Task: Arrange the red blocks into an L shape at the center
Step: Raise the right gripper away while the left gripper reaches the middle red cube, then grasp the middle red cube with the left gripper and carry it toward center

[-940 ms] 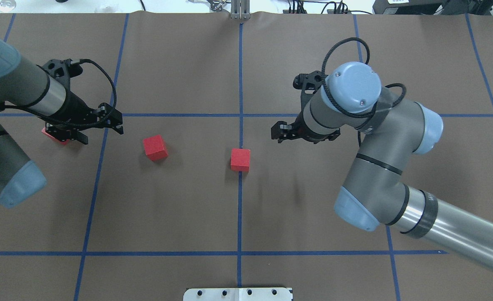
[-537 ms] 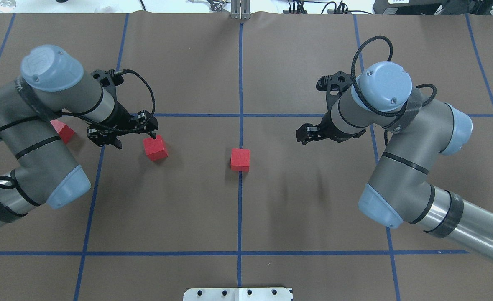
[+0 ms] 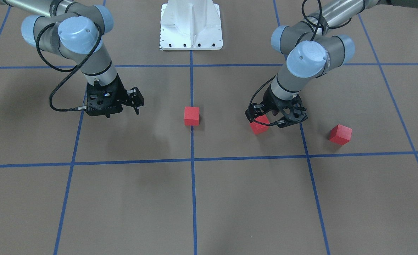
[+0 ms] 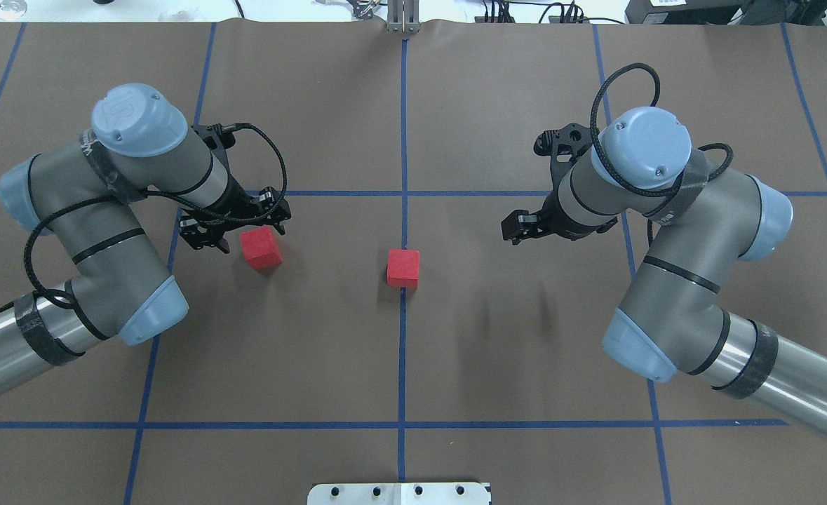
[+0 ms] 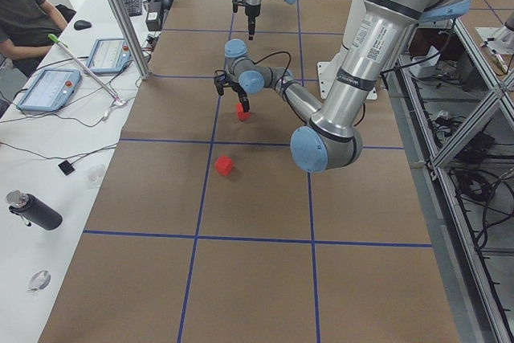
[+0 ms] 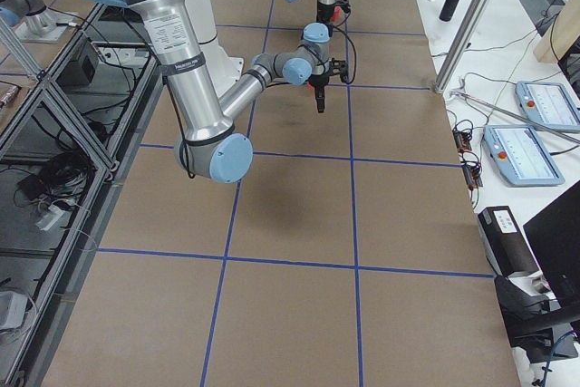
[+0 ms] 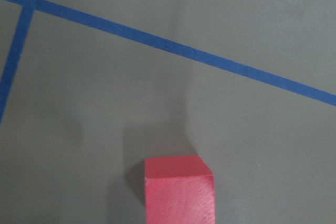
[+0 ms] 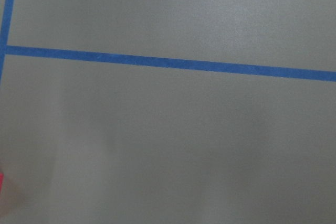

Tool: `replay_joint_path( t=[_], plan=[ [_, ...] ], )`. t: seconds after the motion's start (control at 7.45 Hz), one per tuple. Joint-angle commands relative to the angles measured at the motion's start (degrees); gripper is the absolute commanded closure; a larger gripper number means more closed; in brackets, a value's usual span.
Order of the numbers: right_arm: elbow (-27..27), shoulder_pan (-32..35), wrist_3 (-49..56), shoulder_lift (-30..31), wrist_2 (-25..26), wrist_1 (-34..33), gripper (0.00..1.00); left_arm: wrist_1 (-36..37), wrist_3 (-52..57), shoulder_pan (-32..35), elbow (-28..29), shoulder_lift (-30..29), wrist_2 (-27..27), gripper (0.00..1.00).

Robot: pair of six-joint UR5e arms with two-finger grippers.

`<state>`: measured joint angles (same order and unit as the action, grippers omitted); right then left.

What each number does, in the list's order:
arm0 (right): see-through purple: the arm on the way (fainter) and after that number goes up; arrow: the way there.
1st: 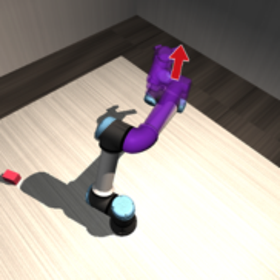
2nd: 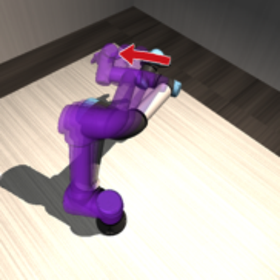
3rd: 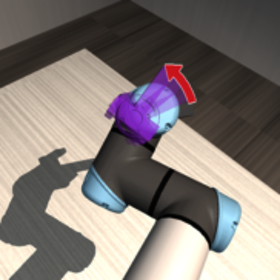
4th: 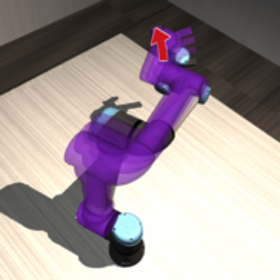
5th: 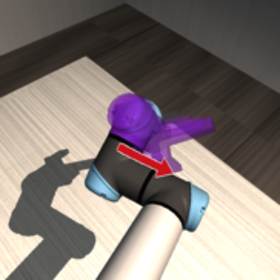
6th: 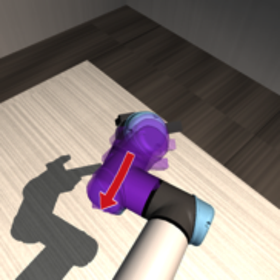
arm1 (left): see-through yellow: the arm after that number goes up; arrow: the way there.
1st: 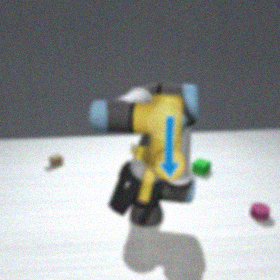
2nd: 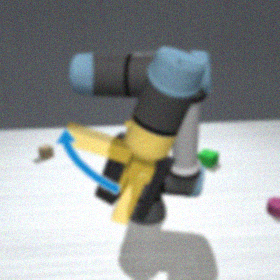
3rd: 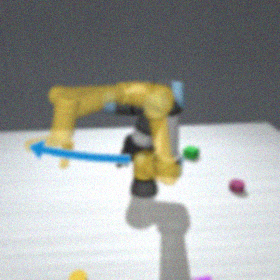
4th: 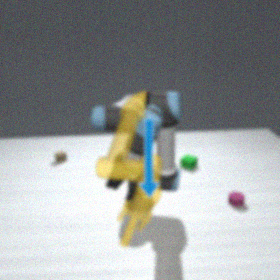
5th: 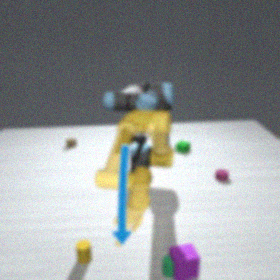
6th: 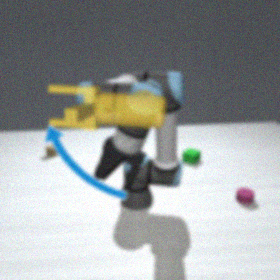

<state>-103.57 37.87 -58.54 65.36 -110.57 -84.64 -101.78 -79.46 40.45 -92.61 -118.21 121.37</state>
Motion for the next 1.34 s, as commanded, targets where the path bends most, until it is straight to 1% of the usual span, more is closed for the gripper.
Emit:
replay_joint_path(
  t=[0.0,0.13,0.27,0.4,0.54,0.67,0.81,0.94,1.07,1.21],
  plan=[
    [0.04,0.01,0.0,0.03,0.0,0.0,0.0,-0.08,-0.7,-0.46,1.72,-0.09,0.01,0.0],
    [0.21,0.01,0.0,0.03,0.0,0.0,0.0,-0.25,-0.7,-0.55,2.34,-0.44,-0.08,0.01],
    [0.21,0.01,0.09,0.29,0.09,0.0,0.0,-0.17,-0.7,-0.55,2.34,-0.53,0.01,0.13],
    [0.13,0.01,0.09,0.64,0.0,0.09,0.0,-0.17,-0.7,-0.55,2.34,-0.53,-0.08,0.38],
    [0.13,0.1,0.18,0.73,0.09,0.09,0.0,-0.17,-0.7,-0.55,2.34,-0.53,-0.08,0.56],
    [0.04,0.19,0.53,1.0,0.0,0.09,0.0,-0.17,-0.7,-0.55,2.08,-0.53,-0.08,0.9],
    [-0.05,0.27,0.79,1.09,0.0,0.0,0.0,-0.08,-0.7,-0.46,1.3,-0.79,0.01,1.0],
    [-0.4,1.06,1.14,1.7,-0.35,0.0,0.0,0.35,-0.7,-0.12,1.03,-2.97,-0.17,1.0],
    [-1.27,2.81,3.5,3.88,-1.83,0.09,0.0,0.53,-0.44,0.15,1.29,-5.08,-0.6,1.0],
    [-2.24,5.43,8.22,6.77,-3.67,0.0,0.0,0.53,0.08,-0.11,2.68,-8.67,-4.18,1.0]
  ],
)
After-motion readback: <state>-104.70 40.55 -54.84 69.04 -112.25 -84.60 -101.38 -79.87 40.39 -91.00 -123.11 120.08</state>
